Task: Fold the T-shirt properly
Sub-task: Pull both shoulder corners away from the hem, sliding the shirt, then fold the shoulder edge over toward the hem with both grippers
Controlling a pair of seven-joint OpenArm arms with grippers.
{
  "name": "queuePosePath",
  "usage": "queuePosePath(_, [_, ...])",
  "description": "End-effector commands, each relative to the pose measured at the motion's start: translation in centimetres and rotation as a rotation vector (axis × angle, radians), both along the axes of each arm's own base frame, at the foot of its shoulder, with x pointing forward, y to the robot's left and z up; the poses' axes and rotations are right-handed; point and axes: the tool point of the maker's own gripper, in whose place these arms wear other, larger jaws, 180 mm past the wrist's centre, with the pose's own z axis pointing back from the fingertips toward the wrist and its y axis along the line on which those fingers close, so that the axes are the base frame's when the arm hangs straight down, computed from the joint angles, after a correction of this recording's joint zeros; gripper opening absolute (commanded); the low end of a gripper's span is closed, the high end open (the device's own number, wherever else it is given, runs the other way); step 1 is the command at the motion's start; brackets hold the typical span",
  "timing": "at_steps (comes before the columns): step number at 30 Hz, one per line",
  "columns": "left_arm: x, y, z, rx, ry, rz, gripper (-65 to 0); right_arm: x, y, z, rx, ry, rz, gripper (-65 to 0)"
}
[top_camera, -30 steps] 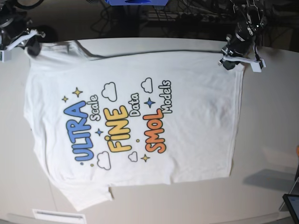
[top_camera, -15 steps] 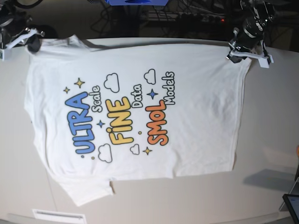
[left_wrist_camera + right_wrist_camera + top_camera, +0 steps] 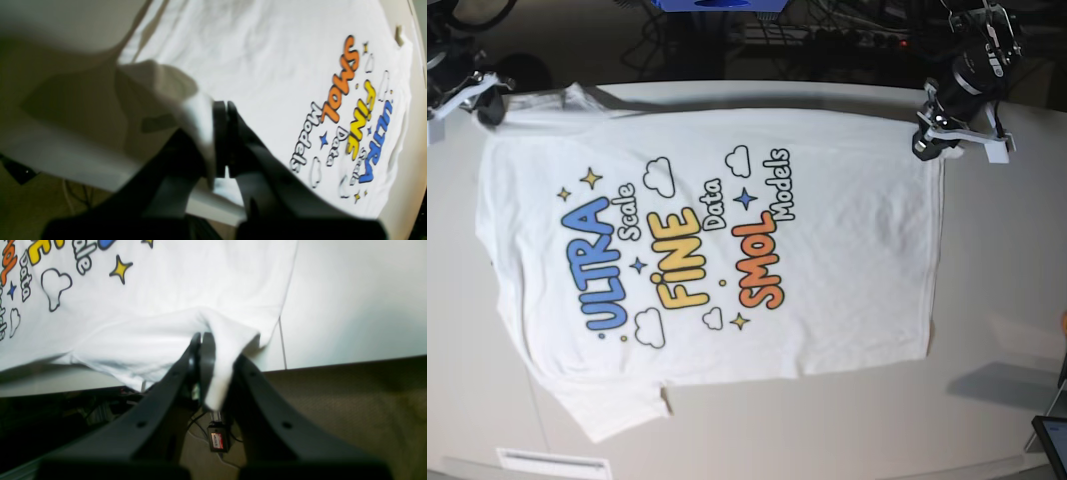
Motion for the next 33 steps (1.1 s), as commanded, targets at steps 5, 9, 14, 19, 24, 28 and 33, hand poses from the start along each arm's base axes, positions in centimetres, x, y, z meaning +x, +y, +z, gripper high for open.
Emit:
queuePosePath(5, [1.2,-0.4,1.4,-0.02,-0.058,-0.008,-65.0,2.2,-0.3,1.4,-0.021,-0.037,0.039,-64.4])
queuePosePath(9, [1.3,-0.3,1.5,-0.019,-0.062,-0.005,-65.0,3.3,-0.2,1.9,-0.02,-0.048,0.052,-64.4])
queuePosePath(14, [1.9,-0.2,1.8,-0.02,-0.082,0.003,-65.0,4.7,0.1,2.3,-0.016,-0.057,0.068,-64.4])
queuePosePath(19, [3.1,-0.2,2.5,-0.023,-0.119,0.005,-65.0,5.9,0.1,3.0,-0.019,-0.077,0.075,-64.4])
queuePosePath(24, [4.0,-0.2,3.1,-0.025,-0.146,0.006,-65.0,6.9,-0.6,3.7,-0.018,-0.092,0.046,-64.4])
queuePosePath(28, [4.4,-0.2,3.3,-0.037,-0.165,0.029,-65.0,7.8,-1.1,4.4,-0.019,-0.111,0.026,-64.4])
queuePosePath(33, [4.8,0.9,3.9,-0.039,-0.2,0.09,-65.0,9.0,-1.2,5.2,-0.023,-0.145,0.027,-64.4])
